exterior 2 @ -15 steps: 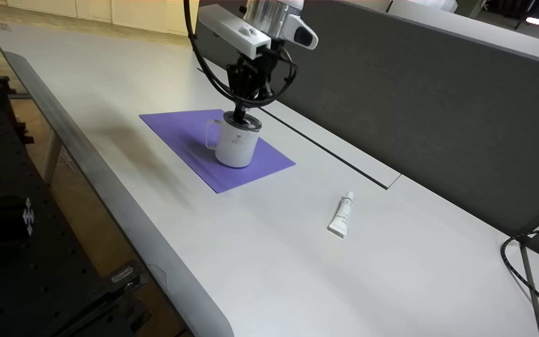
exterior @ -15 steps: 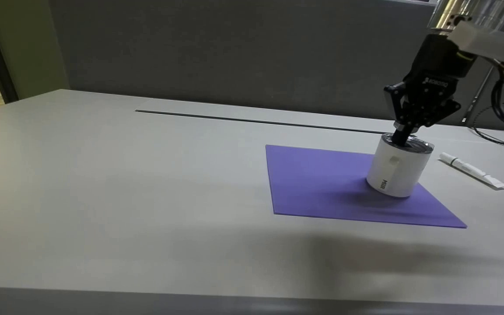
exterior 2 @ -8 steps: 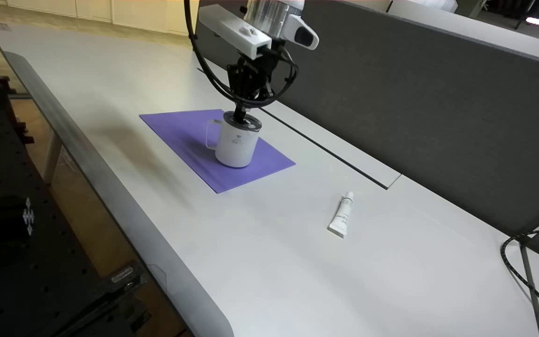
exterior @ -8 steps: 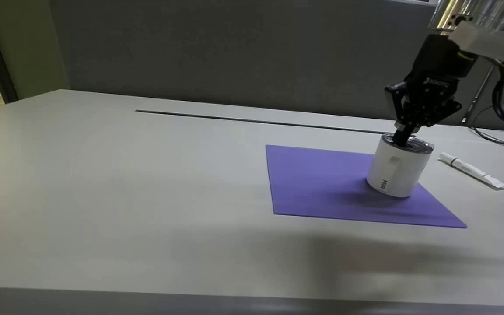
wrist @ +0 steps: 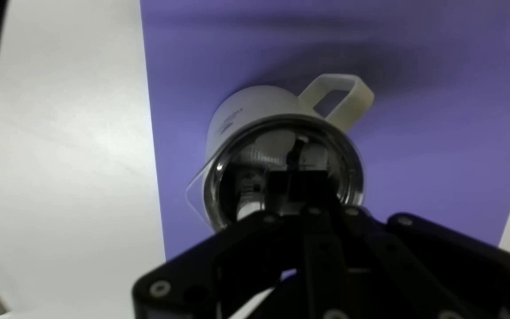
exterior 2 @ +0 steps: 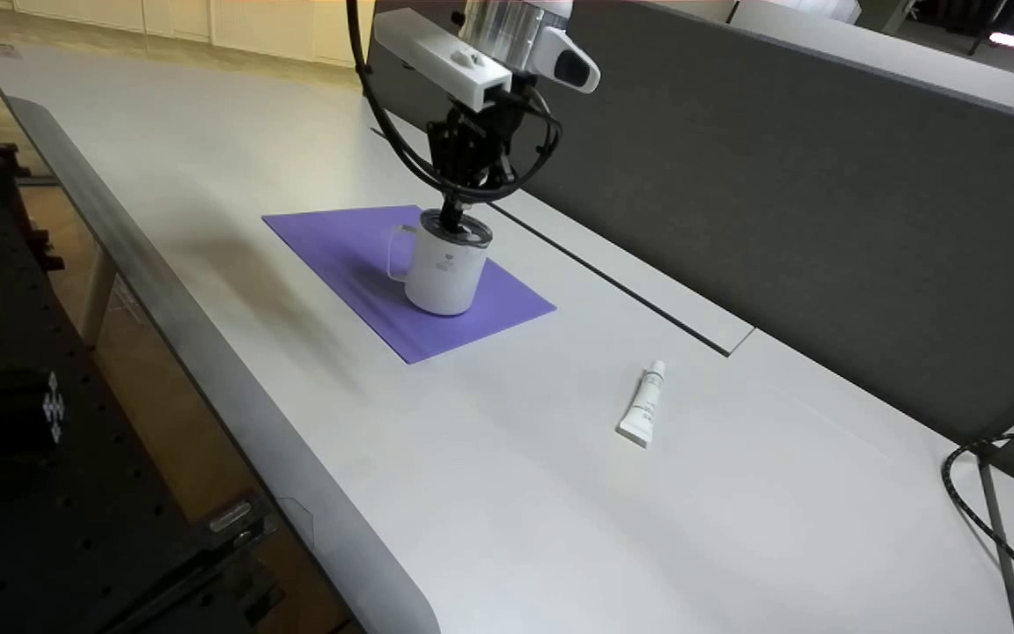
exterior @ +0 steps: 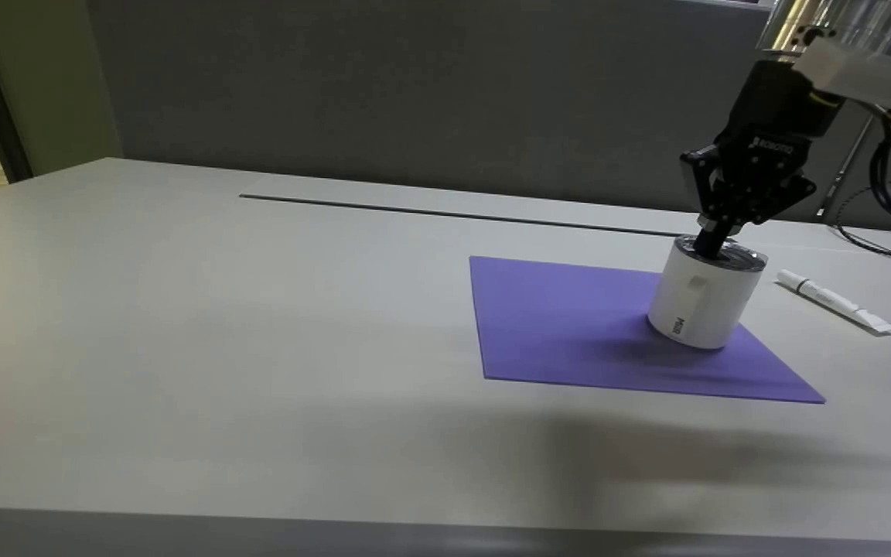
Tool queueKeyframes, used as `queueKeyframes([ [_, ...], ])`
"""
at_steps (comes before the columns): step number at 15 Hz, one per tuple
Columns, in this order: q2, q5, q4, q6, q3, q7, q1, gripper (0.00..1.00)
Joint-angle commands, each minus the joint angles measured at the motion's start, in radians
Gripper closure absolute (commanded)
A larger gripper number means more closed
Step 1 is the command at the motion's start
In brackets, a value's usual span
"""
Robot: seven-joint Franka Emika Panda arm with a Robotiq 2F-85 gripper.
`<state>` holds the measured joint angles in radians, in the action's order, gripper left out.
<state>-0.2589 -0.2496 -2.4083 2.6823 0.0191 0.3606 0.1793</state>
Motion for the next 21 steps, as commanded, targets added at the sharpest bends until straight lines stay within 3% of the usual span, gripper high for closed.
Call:
queueKeyframes([
  [1,-0.019,0.031,0.009,0.023,-0.013,-0.011,0.0,1.0],
  [9,-0.022,0.098,0.008,0.044,-0.022,-0.03,-0.012,1.0],
  [14,-0.032,0.082,0.033,-0.008,-0.012,-0.043,-0.012,1.0],
  [21,0.039,-0.031,0.109,-0.219,-0.001,-0.024,0.01,1.0],
])
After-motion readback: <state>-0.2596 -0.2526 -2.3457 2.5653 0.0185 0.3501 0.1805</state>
